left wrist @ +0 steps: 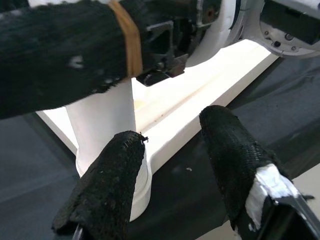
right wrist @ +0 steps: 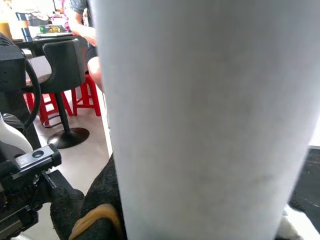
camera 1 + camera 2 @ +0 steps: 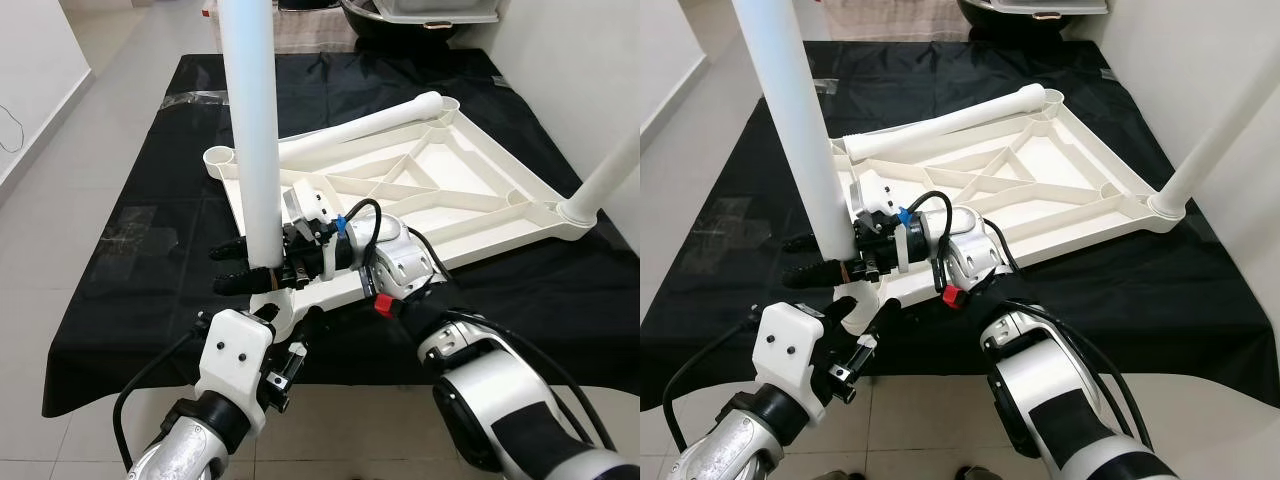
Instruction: Building children table
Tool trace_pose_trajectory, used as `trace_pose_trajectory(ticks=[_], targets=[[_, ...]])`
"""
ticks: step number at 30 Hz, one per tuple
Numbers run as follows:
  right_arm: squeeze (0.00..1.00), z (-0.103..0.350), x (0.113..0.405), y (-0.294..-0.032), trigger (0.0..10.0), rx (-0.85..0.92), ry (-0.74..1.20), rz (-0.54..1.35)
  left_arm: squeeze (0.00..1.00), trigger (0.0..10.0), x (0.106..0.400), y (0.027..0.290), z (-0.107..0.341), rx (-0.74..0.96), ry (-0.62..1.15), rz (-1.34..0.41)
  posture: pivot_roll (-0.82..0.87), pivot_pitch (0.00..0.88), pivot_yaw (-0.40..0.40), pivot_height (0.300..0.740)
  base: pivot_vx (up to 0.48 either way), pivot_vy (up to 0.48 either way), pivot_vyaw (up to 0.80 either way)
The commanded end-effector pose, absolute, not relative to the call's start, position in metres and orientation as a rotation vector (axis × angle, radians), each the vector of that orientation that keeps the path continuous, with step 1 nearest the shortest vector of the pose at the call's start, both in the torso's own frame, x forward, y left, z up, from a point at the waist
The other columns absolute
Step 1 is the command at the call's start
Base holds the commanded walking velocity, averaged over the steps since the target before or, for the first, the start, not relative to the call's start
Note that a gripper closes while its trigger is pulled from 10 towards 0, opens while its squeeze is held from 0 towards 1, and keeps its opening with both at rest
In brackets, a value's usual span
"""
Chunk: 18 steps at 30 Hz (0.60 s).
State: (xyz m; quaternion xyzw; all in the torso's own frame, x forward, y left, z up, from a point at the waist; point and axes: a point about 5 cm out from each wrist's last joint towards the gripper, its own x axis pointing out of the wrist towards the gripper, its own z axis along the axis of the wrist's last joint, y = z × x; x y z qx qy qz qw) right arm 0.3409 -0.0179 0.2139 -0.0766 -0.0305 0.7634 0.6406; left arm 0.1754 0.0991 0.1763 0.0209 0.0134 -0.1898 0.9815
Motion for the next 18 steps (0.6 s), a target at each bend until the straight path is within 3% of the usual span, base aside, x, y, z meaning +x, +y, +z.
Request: trace_pose_trajectory(ticks=[1,13,18], targets=[[0.0,0.153,0.339,-0.03,10.0,-0.215,0.229,1.616,0.0,10.0,0.173,0.101,0.176,0.055,0.039,-0.372,0.2,0.231,-0.039,0.74,0.0,0.0,0.0],[0.0,0.151,0.357,-0.039,10.0,-0.214,0.27,1.322,0.0,10.0,0.175,0.1,0.176,0.055,0.031,-0.372,0.19,0.229,-0.039,0.74,0.0,0.0,0.0],[0.0,0.149,0.37,-0.053,10.0,-0.16,0.262,1.047,0.0,10.0,0.177,0.1,0.175,0.059,0.029,-0.368,0.19,0.226,-0.038,0.74,0.0,0.0,0.0]])
